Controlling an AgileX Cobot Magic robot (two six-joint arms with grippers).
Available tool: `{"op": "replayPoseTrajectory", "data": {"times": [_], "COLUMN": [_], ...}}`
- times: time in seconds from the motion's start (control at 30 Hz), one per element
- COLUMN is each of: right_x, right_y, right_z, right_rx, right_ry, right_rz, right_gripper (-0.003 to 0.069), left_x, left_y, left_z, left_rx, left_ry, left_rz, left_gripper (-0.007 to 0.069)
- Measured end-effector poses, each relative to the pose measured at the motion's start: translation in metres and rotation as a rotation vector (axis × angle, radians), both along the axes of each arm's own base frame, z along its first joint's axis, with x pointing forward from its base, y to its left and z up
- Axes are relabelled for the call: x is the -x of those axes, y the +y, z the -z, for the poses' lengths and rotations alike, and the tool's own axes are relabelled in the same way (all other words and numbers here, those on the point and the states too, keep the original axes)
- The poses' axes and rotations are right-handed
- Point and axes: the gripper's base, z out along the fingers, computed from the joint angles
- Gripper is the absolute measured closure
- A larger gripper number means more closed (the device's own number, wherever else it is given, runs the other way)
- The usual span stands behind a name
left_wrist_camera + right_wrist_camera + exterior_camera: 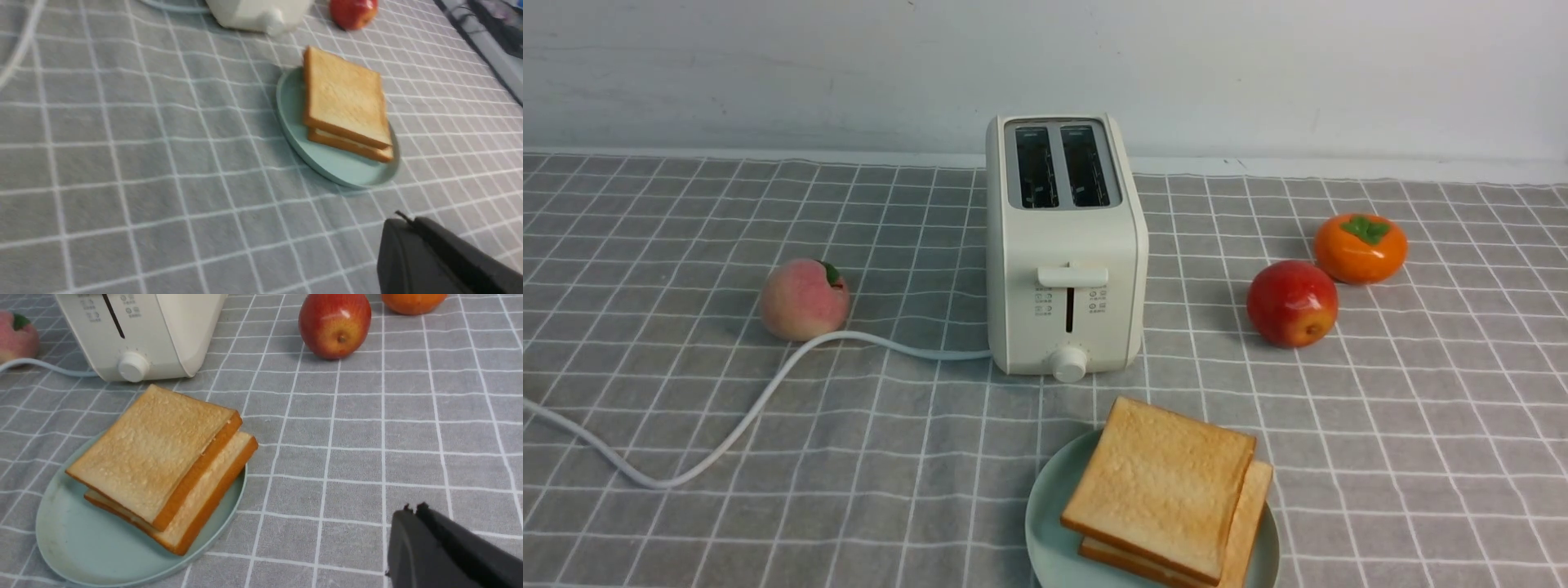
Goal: Take toasted bread from bread machine on grey coffee table place on plate.
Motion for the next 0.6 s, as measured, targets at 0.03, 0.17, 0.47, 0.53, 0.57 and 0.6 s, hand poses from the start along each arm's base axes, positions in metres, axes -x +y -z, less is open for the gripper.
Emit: {"op": "replayPoseTrajectory", "data": {"times": [0.03, 0.17, 0.47, 0.53, 0.57, 0.6], "right_x": [0.0, 0.0, 0.0, 0.0, 0.0, 0.0], "right_y": [0.0, 0.001, 0.001, 0.001, 0.001, 0.001], "right_z": [0.0, -0.001, -0.001, -0.001, -0.001, -0.001], "right_rx": [-0.006, -0.02, -0.022, -0.022, -0.022, -0.024], "right_ry": [-0.002, -0.001, -0.001, -0.001, -0.001, -0.001], "right_rz": [0.001, 0.001, 0.001, 0.001, 0.001, 0.001], "right_gripper": [0.0667, 0.0664, 0.0657, 0.0656, 0.0656, 0.0655], "left_x": [-0.002, -0.004, -0.005, -0.003, -0.002, 0.002], "left_y": [0.002, 0.006, 0.007, 0.006, 0.006, 0.006], "left_z": [0.0, 0.0, 0.002, 0.008, 0.009, 0.015], "left_rx": [-0.03, -0.085, -0.096, -0.072, -0.068, -0.035], "left_ry": [-0.017, -0.048, -0.051, -0.041, -0.041, -0.044], "left_rz": [-0.015, -0.043, -0.047, -0.039, -0.038, -0.027], "left_gripper": [0.0638, 0.0638, 0.0638, 0.0638, 0.0638, 0.0638]}}
